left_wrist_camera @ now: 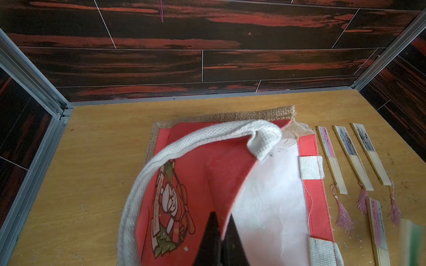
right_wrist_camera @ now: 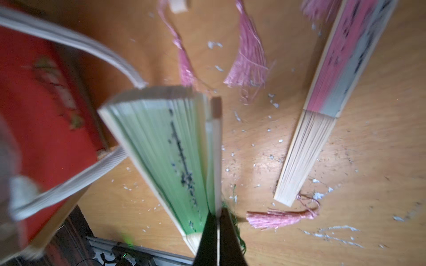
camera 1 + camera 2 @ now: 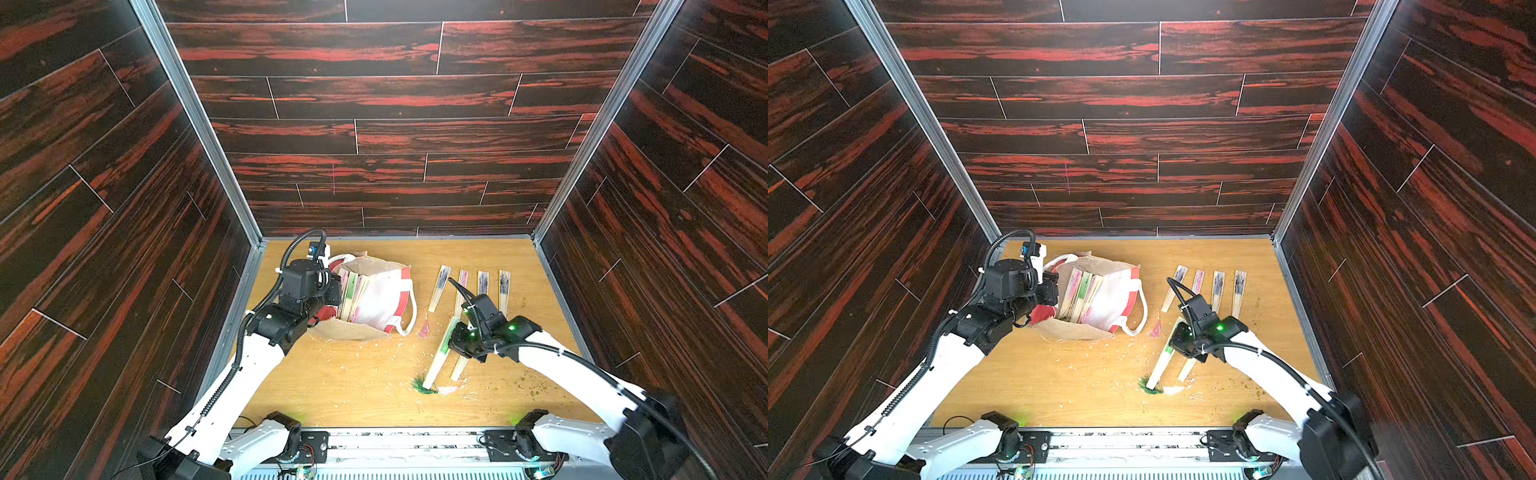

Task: Take out the folding fans from the tote bags
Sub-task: Place the folding fan at the center of the board.

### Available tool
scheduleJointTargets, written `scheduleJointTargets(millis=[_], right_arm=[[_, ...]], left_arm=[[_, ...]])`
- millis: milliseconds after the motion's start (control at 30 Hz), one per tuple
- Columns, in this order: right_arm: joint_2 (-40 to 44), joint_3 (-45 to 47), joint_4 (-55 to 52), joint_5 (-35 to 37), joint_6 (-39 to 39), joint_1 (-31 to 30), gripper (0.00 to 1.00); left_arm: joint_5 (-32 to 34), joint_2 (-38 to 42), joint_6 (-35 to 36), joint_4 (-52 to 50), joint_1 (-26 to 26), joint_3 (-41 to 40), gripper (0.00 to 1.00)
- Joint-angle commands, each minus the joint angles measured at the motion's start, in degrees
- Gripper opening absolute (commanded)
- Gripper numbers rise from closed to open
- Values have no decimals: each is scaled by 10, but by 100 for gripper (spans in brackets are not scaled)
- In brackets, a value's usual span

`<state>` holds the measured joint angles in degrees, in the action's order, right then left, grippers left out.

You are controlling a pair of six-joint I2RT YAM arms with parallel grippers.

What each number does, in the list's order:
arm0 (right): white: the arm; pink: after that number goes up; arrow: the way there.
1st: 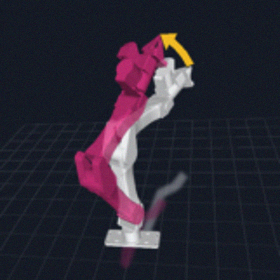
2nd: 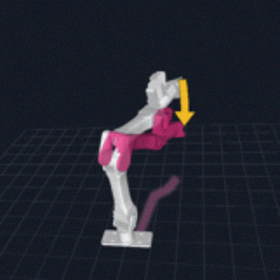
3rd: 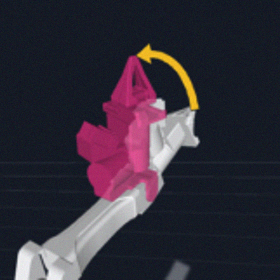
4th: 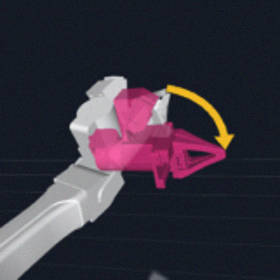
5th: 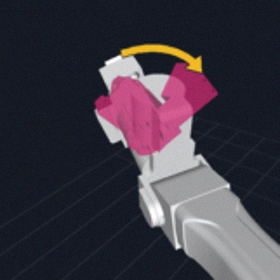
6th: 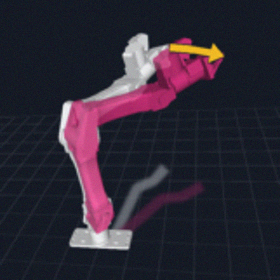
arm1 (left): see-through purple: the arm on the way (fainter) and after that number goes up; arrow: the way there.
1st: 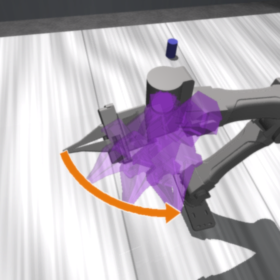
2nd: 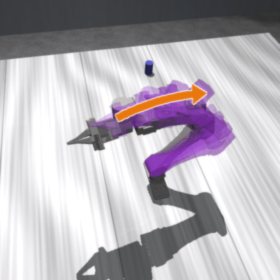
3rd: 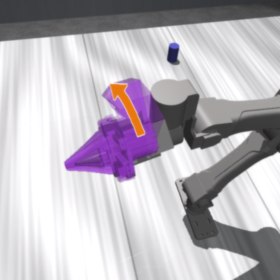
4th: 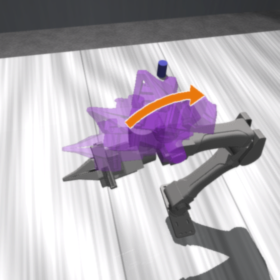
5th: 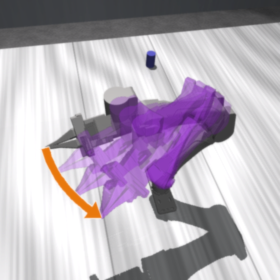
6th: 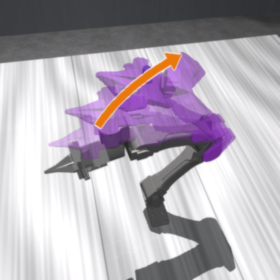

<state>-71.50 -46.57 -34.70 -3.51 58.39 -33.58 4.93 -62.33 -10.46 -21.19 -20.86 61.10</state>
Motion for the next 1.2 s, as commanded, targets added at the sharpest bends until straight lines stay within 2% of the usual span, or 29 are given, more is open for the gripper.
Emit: scheduleJointTargets(millis=[0,267,600,800,867,967,1167], right_arm=[[-37,17,60,-51,6,17,0],[-124,37,108,-62,-5,46,0],[-153,45,137,-68,-5,80,0],[-144,45,129,-65,-9,94,16],[-138,46,129,-69,-10,98,27],[-123,46,124,-70,-8,98,38],[-66,41,111,-62,-15,96,42]], left_arm=[[2,14,10,8,1,11,0],[-5,12,8,9,1,11,0],[-8,9,7,8,1,13,0],[-10,6,6,9,1,15,0],[-12,5,6,8,1,15,0],[-12,6,6,8,1,15,0],[-23,8,17,6,1,17,0]])
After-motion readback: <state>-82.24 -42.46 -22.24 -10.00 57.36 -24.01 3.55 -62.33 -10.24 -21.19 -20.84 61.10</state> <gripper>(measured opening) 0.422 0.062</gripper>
